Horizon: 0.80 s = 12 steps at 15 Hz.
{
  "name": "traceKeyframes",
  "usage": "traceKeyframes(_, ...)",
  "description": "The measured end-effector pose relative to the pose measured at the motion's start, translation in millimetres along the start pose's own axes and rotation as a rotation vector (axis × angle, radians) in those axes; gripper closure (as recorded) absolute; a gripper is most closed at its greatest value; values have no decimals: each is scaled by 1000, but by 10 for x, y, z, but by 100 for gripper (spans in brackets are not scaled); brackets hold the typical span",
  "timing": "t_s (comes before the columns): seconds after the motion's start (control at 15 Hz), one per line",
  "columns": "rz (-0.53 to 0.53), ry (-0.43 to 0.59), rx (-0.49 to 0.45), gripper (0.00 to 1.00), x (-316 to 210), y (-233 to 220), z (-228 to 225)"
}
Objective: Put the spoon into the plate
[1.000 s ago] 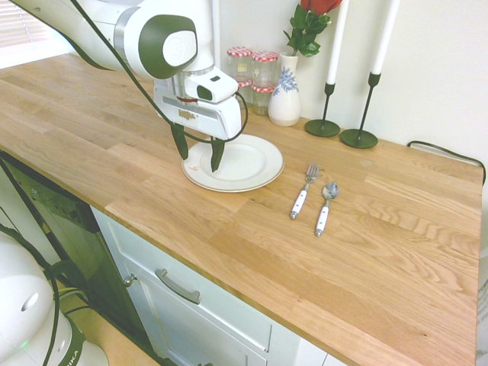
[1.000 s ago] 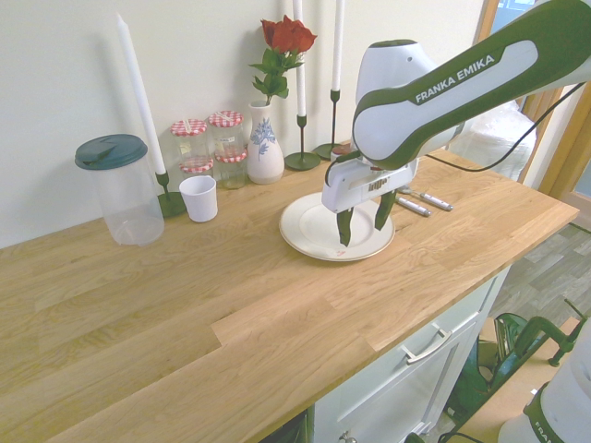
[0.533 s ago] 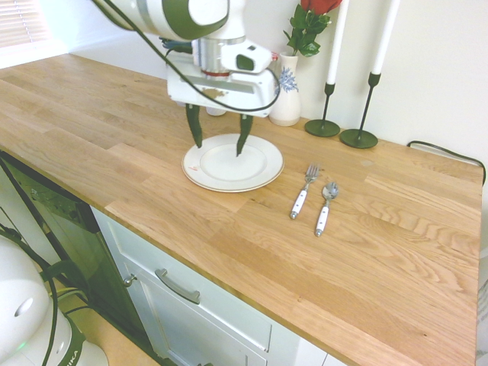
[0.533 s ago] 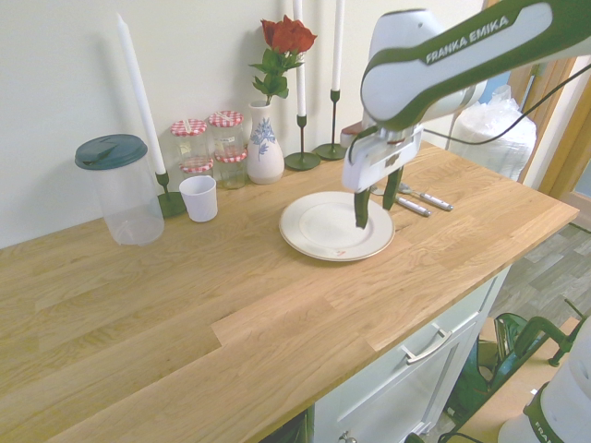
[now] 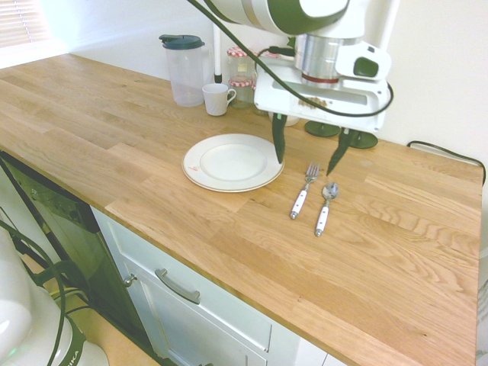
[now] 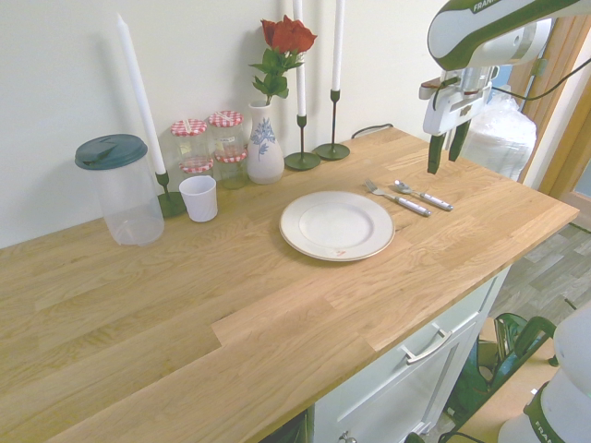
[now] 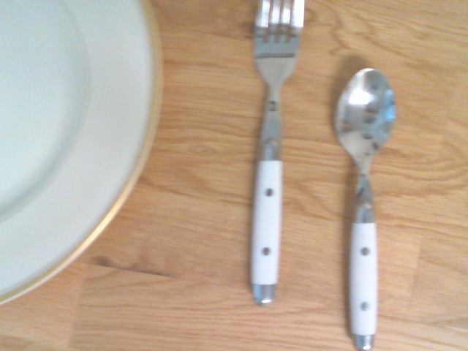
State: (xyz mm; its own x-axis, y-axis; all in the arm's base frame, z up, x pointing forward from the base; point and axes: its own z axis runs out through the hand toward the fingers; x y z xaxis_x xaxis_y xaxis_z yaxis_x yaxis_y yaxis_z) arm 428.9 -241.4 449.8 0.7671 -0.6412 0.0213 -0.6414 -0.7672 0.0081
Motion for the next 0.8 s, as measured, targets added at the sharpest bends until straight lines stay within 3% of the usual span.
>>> traceKeyframes(0.8, -19, 17, 3, 0, 202, 150, 610)
